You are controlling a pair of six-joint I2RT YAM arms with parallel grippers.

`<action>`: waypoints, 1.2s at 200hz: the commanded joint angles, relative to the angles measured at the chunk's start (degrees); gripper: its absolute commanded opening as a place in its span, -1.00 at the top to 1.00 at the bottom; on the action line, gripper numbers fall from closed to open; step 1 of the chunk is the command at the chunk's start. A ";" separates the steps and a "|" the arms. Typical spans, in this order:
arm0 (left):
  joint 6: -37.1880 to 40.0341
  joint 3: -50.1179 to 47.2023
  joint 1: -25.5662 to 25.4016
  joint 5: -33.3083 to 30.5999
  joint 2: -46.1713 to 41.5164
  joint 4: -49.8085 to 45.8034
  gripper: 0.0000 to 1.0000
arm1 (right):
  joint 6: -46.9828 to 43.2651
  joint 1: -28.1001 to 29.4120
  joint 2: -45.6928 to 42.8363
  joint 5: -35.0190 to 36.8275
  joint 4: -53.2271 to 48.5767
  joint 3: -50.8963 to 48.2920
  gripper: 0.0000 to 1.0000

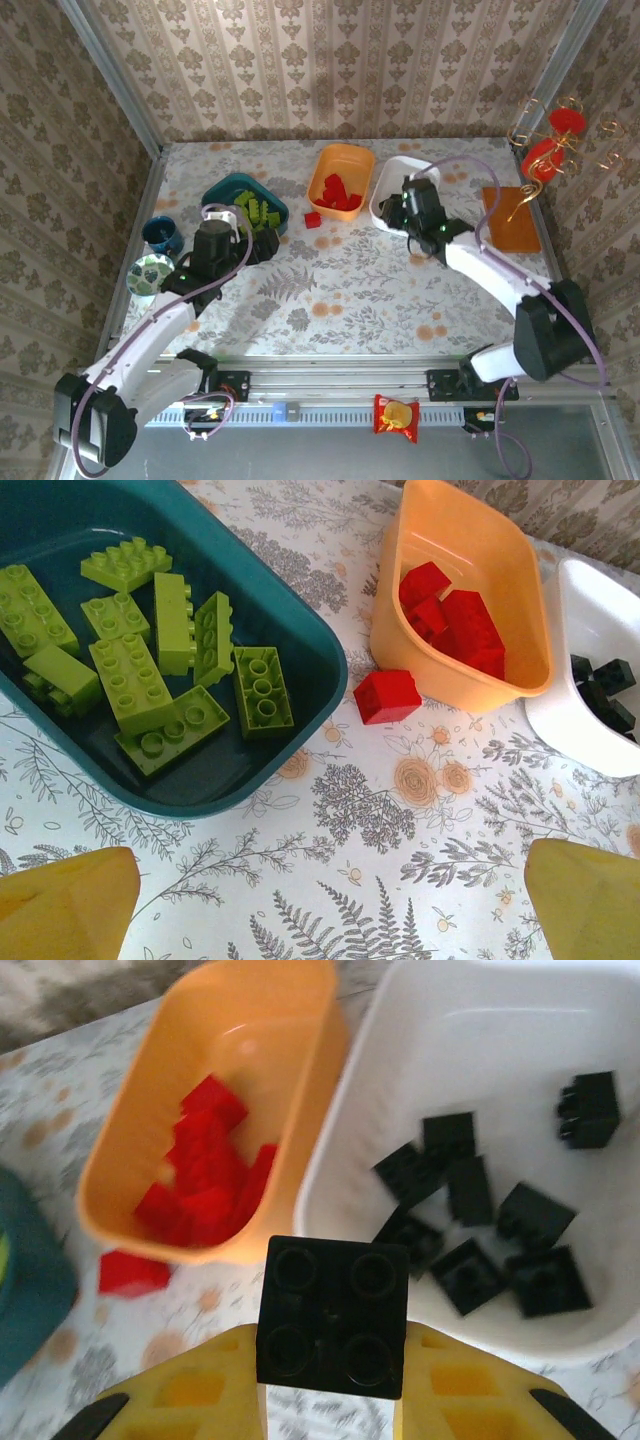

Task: Sort the legos into containers by color
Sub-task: Place the lego in the container, then pick up the lego from the center of the table.

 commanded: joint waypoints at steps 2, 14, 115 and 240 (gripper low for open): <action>-1.27 -0.57 -0.29 1.52 0.40 1.34 -1.00 | 0.11 -3.78 8.81 -1.43 -5.41 7.37 0.54; -1.25 -0.39 -0.30 1.88 0.66 1.19 -1.00 | 0.60 -5.21 13.51 -1.14 -7.17 11.84 0.54; -1.08 0.45 -0.29 3.41 2.78 -0.22 -1.00 | 3.29 -8.38 29.17 1.49 -17.48 31.17 -0.23; -0.65 0.58 -0.30 1.81 1.90 -0.87 -1.00 | -5.18 16.62 13.13 4.26 -4.72 14.17 -0.49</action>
